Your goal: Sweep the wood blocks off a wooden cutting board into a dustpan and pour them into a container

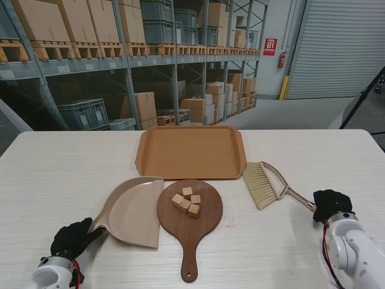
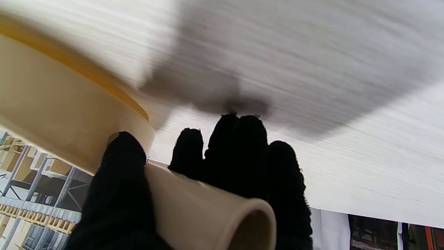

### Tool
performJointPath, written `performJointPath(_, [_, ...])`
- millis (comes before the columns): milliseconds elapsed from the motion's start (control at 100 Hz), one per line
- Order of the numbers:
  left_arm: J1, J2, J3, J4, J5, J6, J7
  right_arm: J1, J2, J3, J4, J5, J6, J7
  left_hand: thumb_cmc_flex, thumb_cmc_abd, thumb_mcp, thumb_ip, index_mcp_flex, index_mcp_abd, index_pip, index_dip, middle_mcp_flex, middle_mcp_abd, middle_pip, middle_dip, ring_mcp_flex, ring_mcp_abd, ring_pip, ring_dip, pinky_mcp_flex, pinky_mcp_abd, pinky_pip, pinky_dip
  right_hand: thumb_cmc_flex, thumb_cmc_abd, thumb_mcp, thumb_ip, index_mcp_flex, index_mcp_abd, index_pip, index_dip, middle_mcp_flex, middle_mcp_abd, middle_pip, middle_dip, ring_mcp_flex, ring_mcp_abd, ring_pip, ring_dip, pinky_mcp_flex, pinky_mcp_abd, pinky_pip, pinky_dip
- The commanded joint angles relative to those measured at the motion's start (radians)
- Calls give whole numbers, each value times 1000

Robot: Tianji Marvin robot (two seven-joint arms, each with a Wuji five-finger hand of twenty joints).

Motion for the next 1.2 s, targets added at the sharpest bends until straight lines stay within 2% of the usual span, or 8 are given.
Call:
performJointPath(0, [21,-6,7,28,-4,7,-35,-36,-11,-19,43,3,-3,44,124,133,92,0,67,-54,33,-4,50,-333,1272,-64,58,-270,-6,6,-6,-34,26,27,152,-25,157,-20,157,-290,91,35,104,-71,63,53,71,-11,49,-3,30,-13,52,-14])
performJointPath(160, [26,-8,4,24,-3,17,-30,-36,-18,-18,39,40,8,47,125,133,93,0,67,-54,33,-4,50,-333,1271,-64,58,-269,-7,6,-6,-34,26,27,196,-62,157,103,196,-323,130,136,118,-80,139,114,69,0,135,5,39,-2,78,-5])
performJointPath(340, [31,-10,2,20,-6,26,-23,-38,-26,-18,23,75,44,59,124,133,93,0,67,-54,33,-4,50,-333,1271,-64,58,-269,-7,6,-6,-34,26,27,232,-65,157,311,233,-282,131,293,111,-83,228,176,49,16,233,8,23,15,106,15])
performJointPath(430, [31,-11,0,22,-6,27,-20,-39,-29,-19,12,86,66,70,124,133,93,0,67,-54,33,-4,50,-332,1271,-64,58,-268,-8,5,-6,-34,26,27,249,-84,157,372,240,-265,140,348,103,-83,266,195,36,19,277,11,11,20,124,25])
performJointPath(580, [30,-11,2,21,-10,31,-20,-39,-32,-22,1,98,92,84,124,133,93,0,67,-54,33,-5,50,-332,1271,-64,58,-267,-10,5,-6,-34,26,27,279,-102,157,422,263,-245,144,398,107,-77,302,201,26,31,329,1,0,31,150,38])
performJointPath(740, [30,-11,2,23,-12,28,-22,-41,-34,-21,-8,105,108,91,124,133,93,0,69,-55,31,-6,50,-332,1271,-64,58,-266,-10,5,-6,-34,26,27,303,-106,157,434,278,-230,142,425,110,-69,316,201,23,43,354,-9,-10,44,161,28])
performJointPath(1120, [26,-12,2,27,-17,25,-20,-42,-39,-15,-39,122,115,106,124,133,93,0,69,-56,31,-6,50,-332,1271,-64,58,-266,-11,5,-6,-34,26,27,341,-112,157,455,316,-224,130,467,121,-60,334,203,19,56,392,-21,-28,67,211,-78])
performJointPath(1190, [25,-12,2,28,-18,24,-20,-43,-40,-13,-44,125,114,103,124,132,93,0,69,-56,31,-6,50,-332,1271,-64,58,-266,-11,6,-6,-34,26,27,351,-115,157,469,329,-223,117,488,127,-59,331,207,22,60,400,-27,-30,77,249,-154])
